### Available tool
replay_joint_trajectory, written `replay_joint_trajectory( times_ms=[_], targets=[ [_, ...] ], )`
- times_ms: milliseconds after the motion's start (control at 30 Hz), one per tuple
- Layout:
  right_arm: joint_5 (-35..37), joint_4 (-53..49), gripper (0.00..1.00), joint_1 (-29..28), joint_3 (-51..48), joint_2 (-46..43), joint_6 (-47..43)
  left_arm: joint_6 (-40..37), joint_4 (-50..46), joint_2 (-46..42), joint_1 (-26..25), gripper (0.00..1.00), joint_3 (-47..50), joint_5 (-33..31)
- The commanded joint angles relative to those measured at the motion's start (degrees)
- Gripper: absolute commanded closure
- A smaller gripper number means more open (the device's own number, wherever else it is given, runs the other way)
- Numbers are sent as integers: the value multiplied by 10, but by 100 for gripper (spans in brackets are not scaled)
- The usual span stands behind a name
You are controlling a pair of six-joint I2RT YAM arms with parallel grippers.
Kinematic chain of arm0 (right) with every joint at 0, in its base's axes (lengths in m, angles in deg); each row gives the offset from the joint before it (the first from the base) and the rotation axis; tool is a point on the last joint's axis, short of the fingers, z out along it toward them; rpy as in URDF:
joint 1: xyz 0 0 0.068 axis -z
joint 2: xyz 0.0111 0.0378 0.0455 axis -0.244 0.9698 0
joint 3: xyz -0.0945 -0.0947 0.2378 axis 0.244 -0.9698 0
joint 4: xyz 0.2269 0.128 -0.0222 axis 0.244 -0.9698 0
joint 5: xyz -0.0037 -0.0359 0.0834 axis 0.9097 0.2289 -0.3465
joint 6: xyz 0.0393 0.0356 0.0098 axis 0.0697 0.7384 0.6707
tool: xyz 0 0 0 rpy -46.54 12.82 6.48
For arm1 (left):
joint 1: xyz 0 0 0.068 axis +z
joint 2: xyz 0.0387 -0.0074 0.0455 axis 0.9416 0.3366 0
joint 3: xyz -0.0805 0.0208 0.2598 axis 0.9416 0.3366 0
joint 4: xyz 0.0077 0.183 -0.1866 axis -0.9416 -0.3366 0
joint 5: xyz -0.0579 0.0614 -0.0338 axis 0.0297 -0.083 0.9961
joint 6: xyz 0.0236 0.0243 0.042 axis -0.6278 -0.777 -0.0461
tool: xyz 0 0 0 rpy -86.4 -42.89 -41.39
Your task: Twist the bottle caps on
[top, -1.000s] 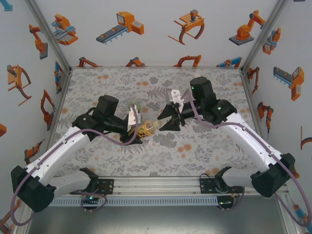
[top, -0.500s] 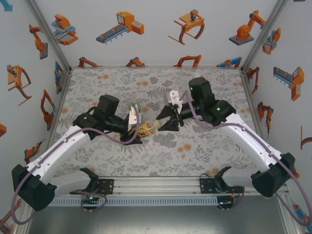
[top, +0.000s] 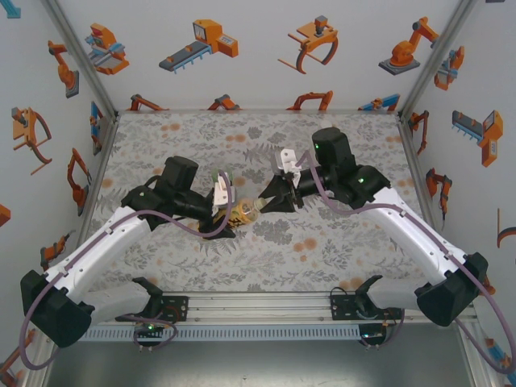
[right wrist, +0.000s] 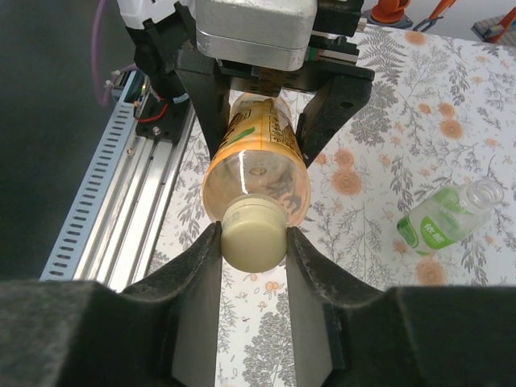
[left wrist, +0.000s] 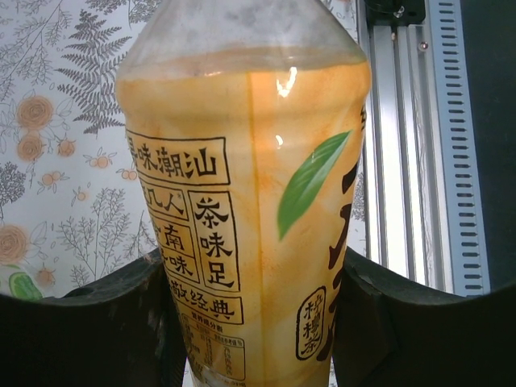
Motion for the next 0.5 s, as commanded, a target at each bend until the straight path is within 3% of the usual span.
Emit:
replay_joint_trajectory(
  times_ms=[0, 100, 233, 467],
  targets=[
    [9, 33, 79, -3, -2, -12, 39, -11, -11, -1, -2, 100, -19, 5],
    [36, 76, 86, -3, -25, -14, 128, -9, -10, -7, -2, 100, -19, -20],
    [90, 181, 100, -3, -80, -25, 340, 6, 14, -20, -1, 100, -9, -71],
    [214, 221, 100, -4, -132, -42, 689, 26, 54, -36, -1, 100, 9, -123]
  ],
)
